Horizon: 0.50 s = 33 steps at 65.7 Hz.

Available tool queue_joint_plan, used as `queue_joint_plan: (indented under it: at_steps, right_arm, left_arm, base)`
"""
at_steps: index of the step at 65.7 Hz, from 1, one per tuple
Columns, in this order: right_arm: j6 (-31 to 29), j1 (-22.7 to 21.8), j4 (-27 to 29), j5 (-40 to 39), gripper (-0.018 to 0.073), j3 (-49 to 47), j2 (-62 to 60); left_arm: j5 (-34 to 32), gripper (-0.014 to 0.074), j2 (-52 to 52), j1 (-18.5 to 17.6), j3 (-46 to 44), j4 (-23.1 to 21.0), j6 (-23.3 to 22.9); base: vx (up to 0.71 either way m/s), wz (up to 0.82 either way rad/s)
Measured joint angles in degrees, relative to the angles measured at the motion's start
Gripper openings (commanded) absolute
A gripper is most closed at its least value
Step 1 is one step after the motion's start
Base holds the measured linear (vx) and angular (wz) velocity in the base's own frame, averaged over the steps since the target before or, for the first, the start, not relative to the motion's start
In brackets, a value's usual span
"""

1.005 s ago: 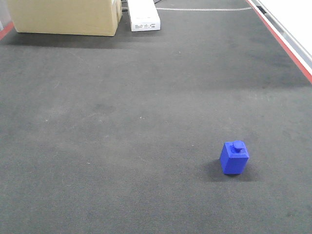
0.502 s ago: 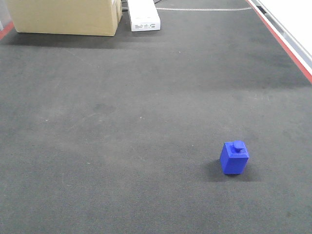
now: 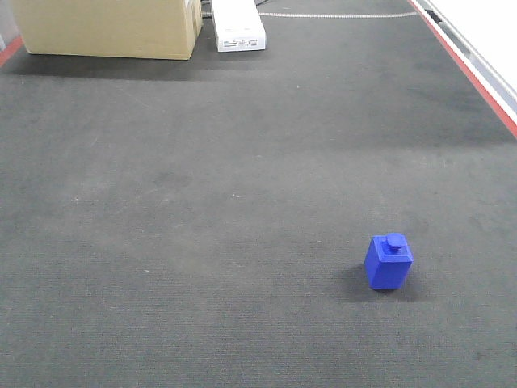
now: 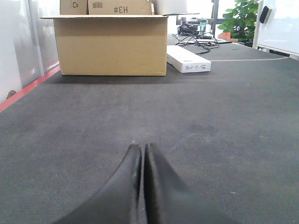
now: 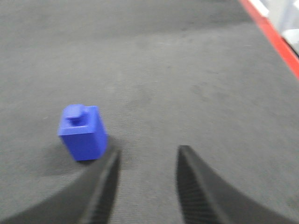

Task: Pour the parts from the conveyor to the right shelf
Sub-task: 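Lower the right gripper over the blue block and close on it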

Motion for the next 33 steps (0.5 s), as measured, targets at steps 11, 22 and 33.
queue_joint_plan:
  at_steps: [11,22,33]
  right_arm:
    - [-1.86,4.55,0.05,0.62,0.0475,-4.78,7.74]
    - [-2.07,8.21,0.05,0.91,0.0477,-10.97,17.46]
    - [-0.75,11.28,0.27,3.12,0.0477,-18.85,28.68]
  left_arm:
    - [0.0,-0.0006,0.0,0.0,0.0,0.0,0.0]
    - [0.0,-0.0006,0.0,0.0,0.0,0.0,0.0]
    - [0.0,-0.0006,0.0,0.0,0.0,0.0,0.0]
  base:
    - [0.0,0.0]
    - [0.0,0.0]
    - [0.0,0.0]
